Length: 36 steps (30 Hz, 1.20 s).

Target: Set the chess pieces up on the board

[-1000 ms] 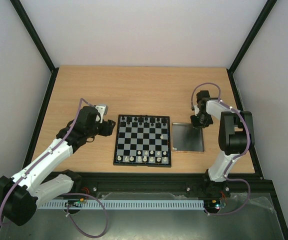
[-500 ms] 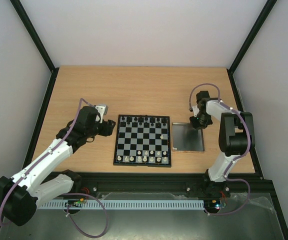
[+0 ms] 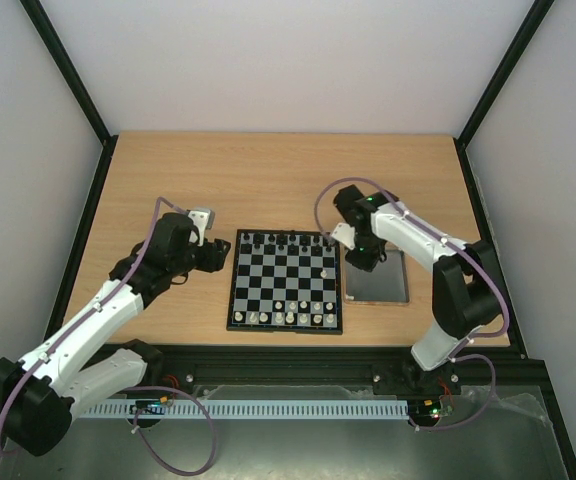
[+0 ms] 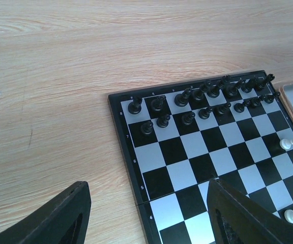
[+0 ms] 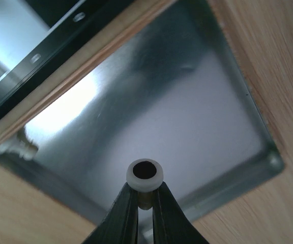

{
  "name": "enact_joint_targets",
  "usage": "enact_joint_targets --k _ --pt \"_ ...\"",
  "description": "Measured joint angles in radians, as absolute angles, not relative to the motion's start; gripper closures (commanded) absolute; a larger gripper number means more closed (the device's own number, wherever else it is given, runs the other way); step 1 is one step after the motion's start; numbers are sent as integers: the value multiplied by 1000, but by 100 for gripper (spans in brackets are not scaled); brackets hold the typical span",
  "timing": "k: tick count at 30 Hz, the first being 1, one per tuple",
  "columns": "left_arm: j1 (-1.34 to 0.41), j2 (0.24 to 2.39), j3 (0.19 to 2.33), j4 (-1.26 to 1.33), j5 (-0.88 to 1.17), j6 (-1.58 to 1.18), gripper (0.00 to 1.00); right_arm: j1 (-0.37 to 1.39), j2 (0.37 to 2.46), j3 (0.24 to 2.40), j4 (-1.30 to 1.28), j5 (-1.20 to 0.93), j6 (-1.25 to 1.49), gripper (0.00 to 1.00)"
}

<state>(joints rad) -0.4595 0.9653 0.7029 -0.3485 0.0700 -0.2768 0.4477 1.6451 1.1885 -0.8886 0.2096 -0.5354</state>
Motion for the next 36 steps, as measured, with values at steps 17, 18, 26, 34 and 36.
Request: enact_joint_targets --k 17,18,26,34,36 --pt "-459 931 703 -349 68 -276 34 884 1921 1387 -1184 583 -581 94" --pt "-459 928 703 -348 68 -276 34 897 1937 1393 -1192 604 -582 94" --pt "-459 918 703 -349 67 -277 33 986 2033 1452 -1209 708 -599 93" --pt "-459 916 703 -349 67 -277 33 1016 2117 1472 -1211 746 -604 88" --pt "-459 916 703 -349 67 -277 33 1015 2131 1480 -1211 749 -604 83"
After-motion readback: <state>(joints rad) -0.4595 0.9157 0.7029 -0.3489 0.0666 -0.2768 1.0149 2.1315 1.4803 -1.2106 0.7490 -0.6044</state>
